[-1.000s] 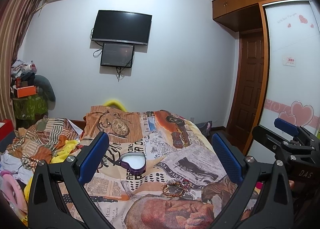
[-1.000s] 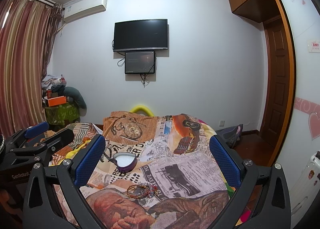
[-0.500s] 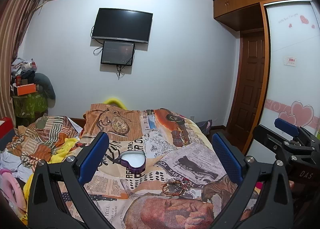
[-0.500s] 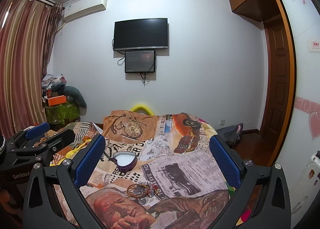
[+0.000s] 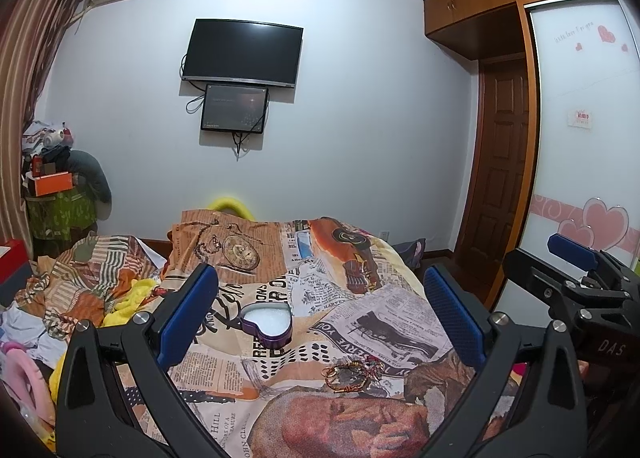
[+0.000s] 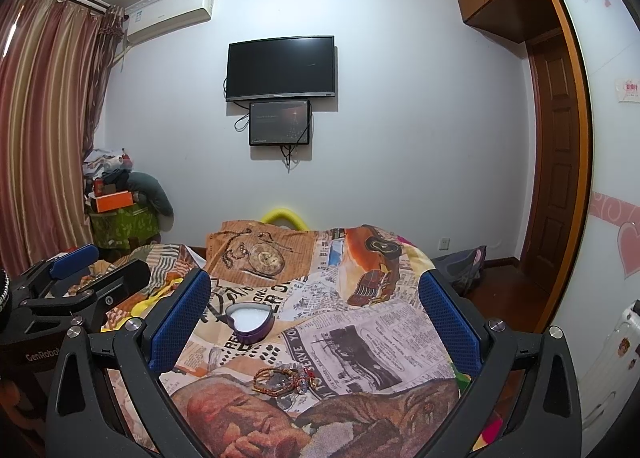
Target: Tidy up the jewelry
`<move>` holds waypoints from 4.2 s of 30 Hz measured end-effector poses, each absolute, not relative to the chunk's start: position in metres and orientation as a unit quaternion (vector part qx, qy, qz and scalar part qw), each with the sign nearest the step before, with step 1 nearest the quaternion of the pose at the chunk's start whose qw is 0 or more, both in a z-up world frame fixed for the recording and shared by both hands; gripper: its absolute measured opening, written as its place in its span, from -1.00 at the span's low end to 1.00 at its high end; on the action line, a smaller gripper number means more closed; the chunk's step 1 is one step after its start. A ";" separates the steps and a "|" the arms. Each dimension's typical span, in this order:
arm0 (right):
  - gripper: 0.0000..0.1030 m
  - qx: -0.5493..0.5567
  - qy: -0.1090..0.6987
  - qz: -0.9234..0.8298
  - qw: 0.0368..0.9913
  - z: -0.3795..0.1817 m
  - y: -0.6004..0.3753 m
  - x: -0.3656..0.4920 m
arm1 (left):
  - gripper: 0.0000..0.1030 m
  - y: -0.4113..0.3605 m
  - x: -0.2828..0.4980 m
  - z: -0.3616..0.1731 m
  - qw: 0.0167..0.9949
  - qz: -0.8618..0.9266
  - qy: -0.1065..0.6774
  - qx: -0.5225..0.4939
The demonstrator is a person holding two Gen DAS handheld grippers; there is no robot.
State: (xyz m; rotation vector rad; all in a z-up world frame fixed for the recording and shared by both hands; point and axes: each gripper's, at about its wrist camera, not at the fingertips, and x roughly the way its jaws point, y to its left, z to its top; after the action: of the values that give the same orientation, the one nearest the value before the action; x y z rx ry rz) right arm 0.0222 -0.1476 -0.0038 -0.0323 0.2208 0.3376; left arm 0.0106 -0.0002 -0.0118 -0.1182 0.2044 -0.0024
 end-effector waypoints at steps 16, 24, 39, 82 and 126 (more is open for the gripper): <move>1.00 -0.016 0.136 0.163 0.977 -0.015 -0.148 0.039 | 1.00 0.003 0.032 -0.024 0.990 0.004 0.128 -0.061; 1.00 -0.031 0.176 0.134 0.975 -0.041 -0.149 0.069 | 1.00 0.007 0.063 -0.046 0.983 0.019 0.173 -0.056; 1.00 -0.047 0.298 0.135 0.944 -0.104 -0.156 0.125 | 1.00 0.006 0.139 -0.143 0.940 0.005 0.340 -0.041; -0.77 -0.040 0.413 0.254 0.874 -0.159 -0.122 0.150 | -0.99 0.001 0.165 -0.182 0.912 -0.072 0.393 -0.094; -0.80 -0.081 0.432 0.283 0.852 -0.162 -0.116 0.170 | -0.86 0.023 0.147 -0.185 0.901 -0.072 0.412 -0.115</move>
State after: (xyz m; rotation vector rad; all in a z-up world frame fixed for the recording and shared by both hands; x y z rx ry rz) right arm 0.1698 -0.1162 -0.1622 -0.1707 0.9099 0.5961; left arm 0.1475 0.0227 -0.1850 -0.2389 0.8523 -0.1498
